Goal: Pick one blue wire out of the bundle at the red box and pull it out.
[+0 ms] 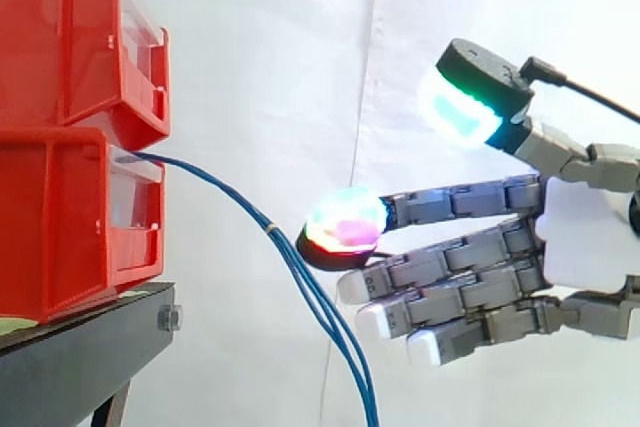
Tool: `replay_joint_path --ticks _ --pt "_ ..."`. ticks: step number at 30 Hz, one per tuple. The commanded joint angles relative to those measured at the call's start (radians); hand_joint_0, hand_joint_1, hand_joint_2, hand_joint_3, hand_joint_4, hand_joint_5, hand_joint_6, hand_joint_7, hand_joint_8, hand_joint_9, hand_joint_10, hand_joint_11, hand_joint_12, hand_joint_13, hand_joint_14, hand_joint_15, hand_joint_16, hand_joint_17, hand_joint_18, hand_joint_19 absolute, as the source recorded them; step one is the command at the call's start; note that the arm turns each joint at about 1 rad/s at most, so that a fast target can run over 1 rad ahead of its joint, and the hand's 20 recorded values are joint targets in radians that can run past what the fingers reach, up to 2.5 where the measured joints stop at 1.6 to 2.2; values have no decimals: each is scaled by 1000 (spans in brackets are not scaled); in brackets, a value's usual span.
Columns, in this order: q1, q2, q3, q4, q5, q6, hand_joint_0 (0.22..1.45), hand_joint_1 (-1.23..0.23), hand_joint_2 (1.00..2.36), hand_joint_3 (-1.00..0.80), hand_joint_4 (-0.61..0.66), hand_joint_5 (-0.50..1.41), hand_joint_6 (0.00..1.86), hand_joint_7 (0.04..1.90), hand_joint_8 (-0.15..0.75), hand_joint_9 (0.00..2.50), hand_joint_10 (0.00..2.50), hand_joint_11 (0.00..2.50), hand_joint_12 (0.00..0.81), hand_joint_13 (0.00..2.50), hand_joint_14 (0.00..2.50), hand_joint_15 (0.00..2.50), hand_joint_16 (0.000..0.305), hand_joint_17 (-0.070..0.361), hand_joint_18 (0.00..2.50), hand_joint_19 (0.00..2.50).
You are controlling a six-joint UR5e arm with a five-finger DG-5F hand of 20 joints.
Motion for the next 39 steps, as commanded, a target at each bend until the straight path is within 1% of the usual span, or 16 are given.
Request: replay_joint_path --ticks 1,3,4,7,8,10,11,15,18,19,23,30,36,39 --pt "8 -52 49 -1 10 1 490 -502 1000 -500 342 -179 502 828 364 598 7 300 462 691 9 353 67 150 677 520" --pt "10 -64 68 -9 10 3 491 -502 1000 -500 342 -178 502 828 363 599 6 294 463 690 9 354 67 150 678 521" --pt "11 -66 71 -16 9 4 490 -502 1000 -500 342 -178 502 828 364 599 8 284 464 691 11 353 67 151 677 520" --pt "19 -76 72 -18 10 3 490 -503 1000 -500 345 -178 502 828 366 600 7 300 463 695 11 358 67 151 678 520" --pt "27 -79 72 -24 10 3 490 -503 1000 -500 345 -178 502 832 365 600 7 293 462 696 10 358 67 151 678 520" --pt "34 -84 72 -26 9 4 491 -503 1000 -500 346 -178 502 831 365 604 8 293 463 695 10 359 67 150 677 521" --pt "37 -98 72 -26 9 4 492 -503 1000 -500 347 -178 502 833 366 603 7 297 462 696 10 358 67 150 678 521" --pt "43 -116 74 -19 7 18 492 -504 1000 -500 348 -177 502 831 365 606 9 298 463 698 12 358 67 150 681 521" --pt "50 -116 75 -15 9 18 495 -508 1000 -500 351 -174 502 833 365 611 7 300 461 702 10 356 66 149 682 522" --pt "54 -116 75 -15 10 18 495 -508 1000 -500 350 -174 502 833 365 612 6 301 462 703 10 357 66 149 683 521" --pt "57 -116 77 -15 7 18 500 -519 1000 -500 357 -171 503 839 365 628 7 299 460 712 10 362 66 148 688 523" --pt "57 -116 106 -38 7 15 510 -546 1001 -500 366 -165 503 859 365 643 7 303 455 729 10 364 65 146 714 519" --pt "57 -116 117 -36 6 -3 515 -558 1000 -500 374 -162 502 863 363 648 7 305 453 735 10 365 64 145 715 532" --pt "62 -118 120 -33 9 -20 515 -560 1000 -498 376 -162 503 863 365 652 10 309 452 742 10 373 64 145 720 531"
